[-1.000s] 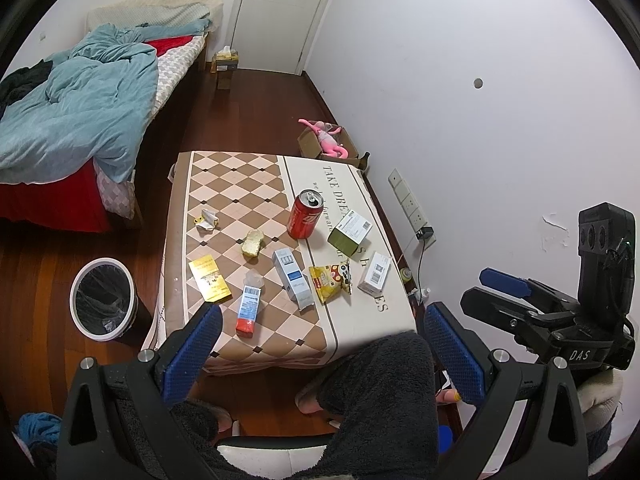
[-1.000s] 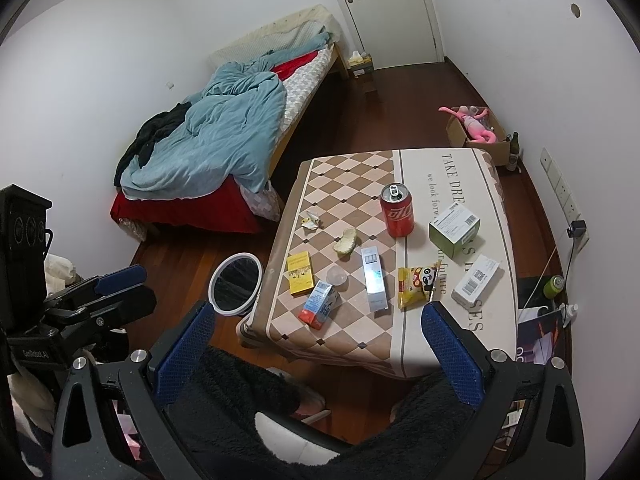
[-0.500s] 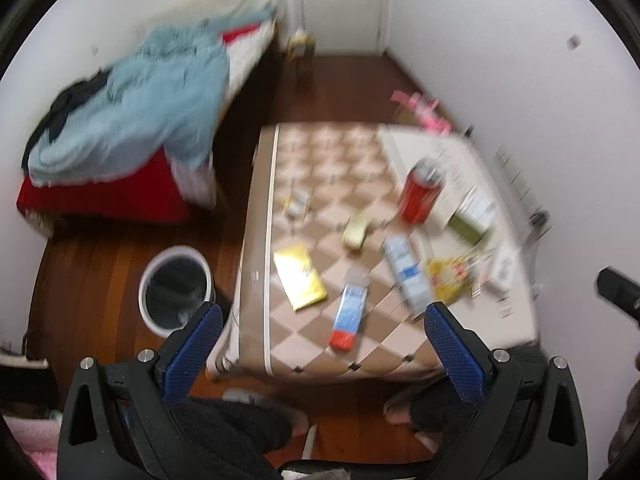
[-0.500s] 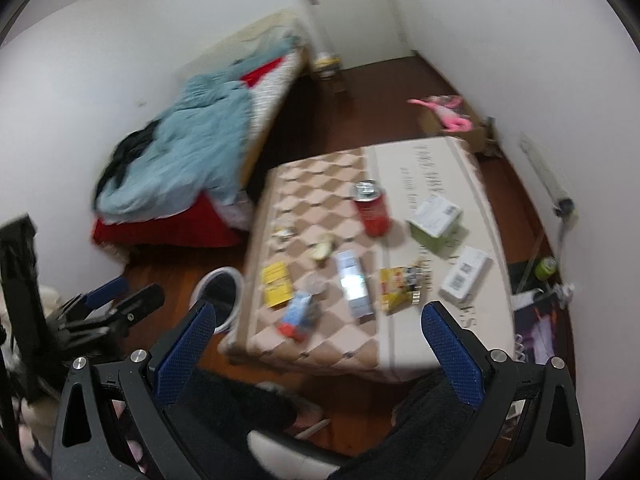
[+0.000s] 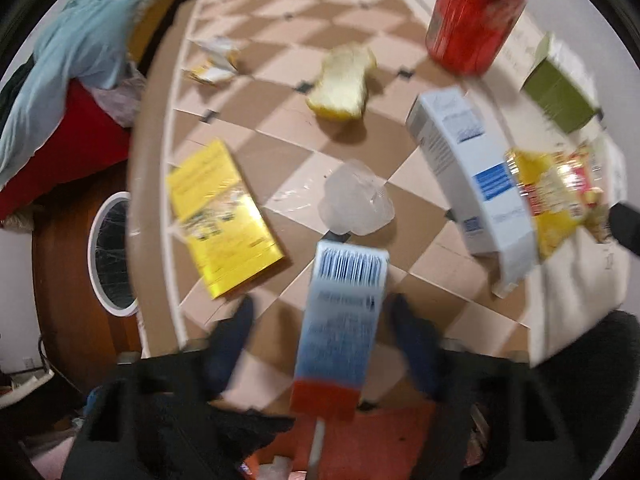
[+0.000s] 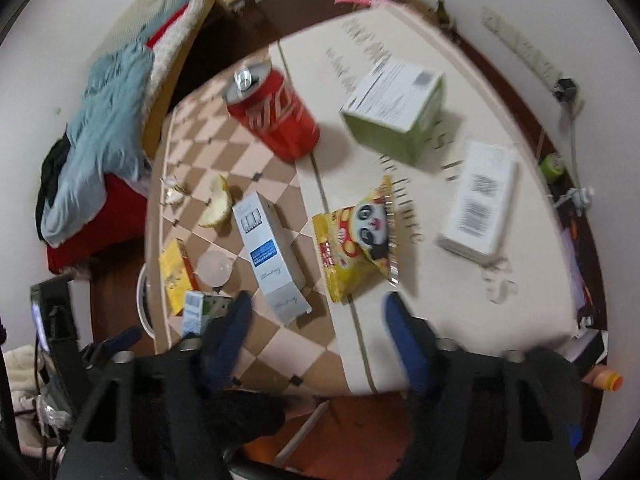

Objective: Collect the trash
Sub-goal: 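Grasp the white-blue box with the left tool while the right tool grasps the white box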

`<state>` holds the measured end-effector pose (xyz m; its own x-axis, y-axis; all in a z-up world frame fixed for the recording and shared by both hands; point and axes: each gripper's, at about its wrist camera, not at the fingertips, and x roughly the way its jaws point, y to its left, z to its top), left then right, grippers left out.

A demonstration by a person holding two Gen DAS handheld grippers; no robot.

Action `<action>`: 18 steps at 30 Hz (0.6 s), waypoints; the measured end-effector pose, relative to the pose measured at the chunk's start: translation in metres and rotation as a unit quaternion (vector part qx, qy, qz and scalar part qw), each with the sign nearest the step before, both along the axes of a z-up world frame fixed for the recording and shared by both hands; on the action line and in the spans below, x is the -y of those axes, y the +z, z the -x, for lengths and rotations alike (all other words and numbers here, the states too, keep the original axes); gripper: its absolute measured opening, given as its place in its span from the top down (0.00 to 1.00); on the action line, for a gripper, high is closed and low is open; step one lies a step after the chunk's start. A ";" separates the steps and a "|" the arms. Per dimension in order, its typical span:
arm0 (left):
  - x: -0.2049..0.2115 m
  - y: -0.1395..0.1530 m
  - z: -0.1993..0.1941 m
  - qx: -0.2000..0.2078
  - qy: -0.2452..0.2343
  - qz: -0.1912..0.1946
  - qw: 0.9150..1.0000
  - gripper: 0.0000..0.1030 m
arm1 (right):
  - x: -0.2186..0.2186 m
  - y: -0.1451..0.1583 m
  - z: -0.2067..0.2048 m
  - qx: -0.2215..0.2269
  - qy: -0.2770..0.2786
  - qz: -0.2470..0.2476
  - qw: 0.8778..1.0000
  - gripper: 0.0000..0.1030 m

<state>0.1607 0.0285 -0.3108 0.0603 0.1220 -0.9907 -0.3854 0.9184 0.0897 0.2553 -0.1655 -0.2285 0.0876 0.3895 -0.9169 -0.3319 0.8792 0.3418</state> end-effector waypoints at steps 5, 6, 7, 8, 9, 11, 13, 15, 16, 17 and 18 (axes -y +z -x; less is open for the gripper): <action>-0.010 0.000 0.017 0.023 0.050 0.012 0.998 0.71 | -0.032 -0.025 -0.015 -0.022 0.027 0.007 0.999 0.52; -0.013 0.002 0.024 0.027 0.065 0.011 0.997 0.72 | -0.037 -0.026 -0.016 -0.024 0.035 0.005 0.999 0.52; -0.016 0.003 0.029 0.029 0.076 0.007 0.997 0.72 | -0.045 -0.025 -0.015 -0.025 0.051 0.008 0.998 0.52; -0.018 0.003 0.034 0.030 0.086 0.003 0.996 0.72 | -0.053 -0.026 -0.014 -0.023 0.063 0.014 0.998 0.51; -0.021 0.003 0.040 0.033 0.100 0.002 0.995 0.72 | -0.064 -0.028 -0.014 -0.020 0.078 0.021 0.996 0.51; -0.025 -0.001 0.046 0.033 0.113 0.004 0.993 0.72 | -0.088 -0.037 -0.014 -0.020 0.108 0.041 0.993 0.51; -0.028 -0.006 0.047 0.034 0.119 0.012 0.992 0.72 | -0.106 -0.049 -0.015 -0.021 0.125 0.061 0.990 0.51; -0.032 -0.009 0.048 0.037 0.122 0.014 0.992 0.72 | -0.123 -0.063 -0.015 -0.018 0.145 0.085 0.986 0.51; -0.032 -0.008 0.048 0.040 0.123 0.015 0.991 0.72 | -0.130 -0.069 -0.014 -0.016 0.153 0.096 0.983 0.51; -0.033 -0.007 0.046 0.042 0.123 0.017 0.991 0.72 | -0.135 -0.074 -0.014 -0.013 0.158 0.104 0.982 0.52; -0.030 -0.007 0.046 0.043 0.121 0.019 0.992 0.72 | -0.140 -0.081 -0.013 -0.012 0.164 0.114 0.980 0.53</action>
<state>0.1147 0.0582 -0.3180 0.1184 0.1065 -0.9872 -0.6001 0.7998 0.0143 0.2679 -0.0251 -0.3095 -0.0301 0.1786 -0.9835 -0.6044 0.7804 0.1602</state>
